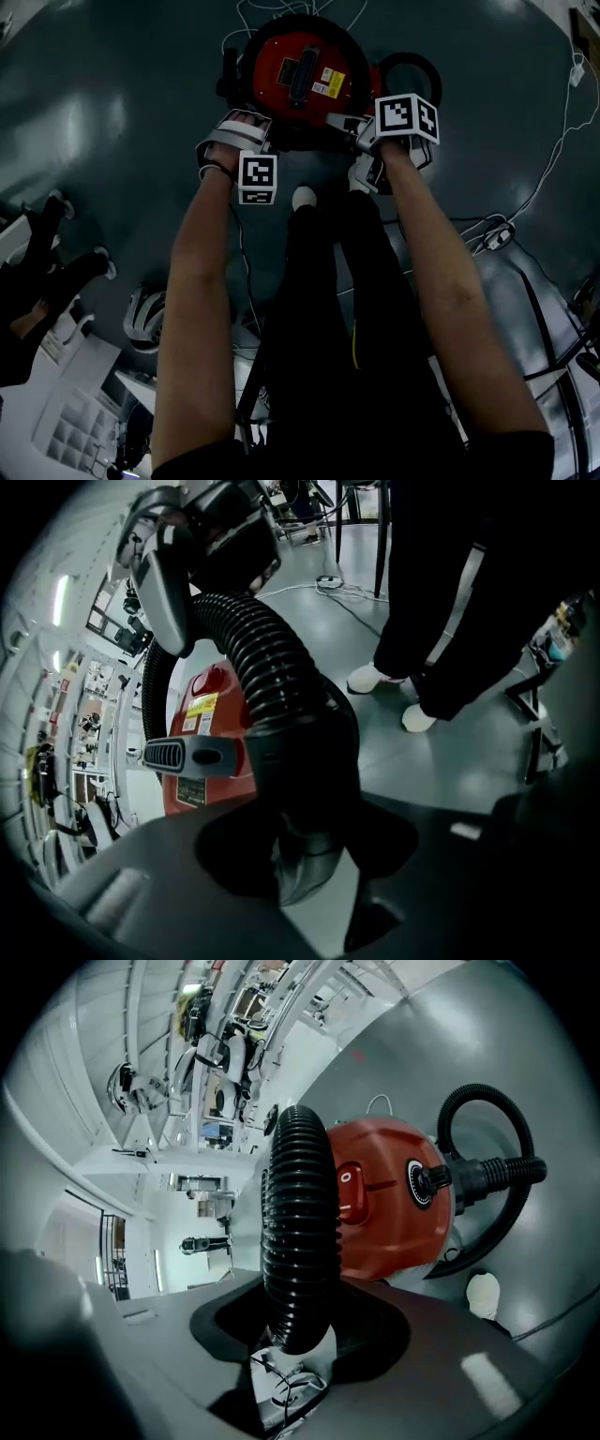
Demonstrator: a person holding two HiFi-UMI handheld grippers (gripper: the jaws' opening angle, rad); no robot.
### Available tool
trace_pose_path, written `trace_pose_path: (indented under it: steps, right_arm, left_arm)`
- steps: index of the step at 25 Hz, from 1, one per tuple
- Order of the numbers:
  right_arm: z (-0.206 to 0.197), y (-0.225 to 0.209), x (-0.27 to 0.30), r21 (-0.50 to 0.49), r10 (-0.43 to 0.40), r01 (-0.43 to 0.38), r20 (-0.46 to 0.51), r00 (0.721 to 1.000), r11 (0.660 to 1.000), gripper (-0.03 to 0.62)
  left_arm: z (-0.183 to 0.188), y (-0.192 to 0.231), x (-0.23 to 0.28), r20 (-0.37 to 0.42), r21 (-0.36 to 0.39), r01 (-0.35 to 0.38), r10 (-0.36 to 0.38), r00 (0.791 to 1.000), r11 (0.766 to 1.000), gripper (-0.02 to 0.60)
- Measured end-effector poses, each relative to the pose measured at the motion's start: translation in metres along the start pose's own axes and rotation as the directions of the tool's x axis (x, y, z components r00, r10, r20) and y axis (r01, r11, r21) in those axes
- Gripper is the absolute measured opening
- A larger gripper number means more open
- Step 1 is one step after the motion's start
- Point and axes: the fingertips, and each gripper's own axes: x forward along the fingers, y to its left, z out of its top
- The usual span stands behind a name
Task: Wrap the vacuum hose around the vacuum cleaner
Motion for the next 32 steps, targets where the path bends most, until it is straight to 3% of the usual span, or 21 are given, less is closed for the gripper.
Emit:
trace_pose_path:
  steps: [7, 19, 27, 32]
  right_arm:
    - [0.004, -0.008, 0.008, 0.004, -0.006, 0.006, 0.035, 0.999, 1.0, 0.176]
    - [0.018, -0.012, 0.021, 0.071, -0.089, 0.082, 0.112, 0.99, 0.994, 0.178]
    - [0.014, -0.011, 0.024, 0.07, -0.132, 0.128, 0.068, 0.989, 0.989, 0.186]
    - [0.016, -0.008, 0.026, 0.033, -0.179, 0.177, 0.057, 0.982, 0.984, 0.201]
  left_arm:
    - [-0.004, -0.002, 0.011, 0.039, 0.018, -0.022, 0.022, 0.999, 1.0, 0.183]
    - [-0.009, -0.004, 0.009, 0.255, 0.072, 0.018, -0.036, 0.966, 0.997, 0.201]
    - [-0.01, -0.006, 0.004, 0.292, 0.148, 0.028, -0.07, 0.954, 0.989, 0.212]
    - [-0.015, 0.005, -0.001, 0.277, 0.194, 0.022, -0.076, 0.958, 0.981, 0.213]
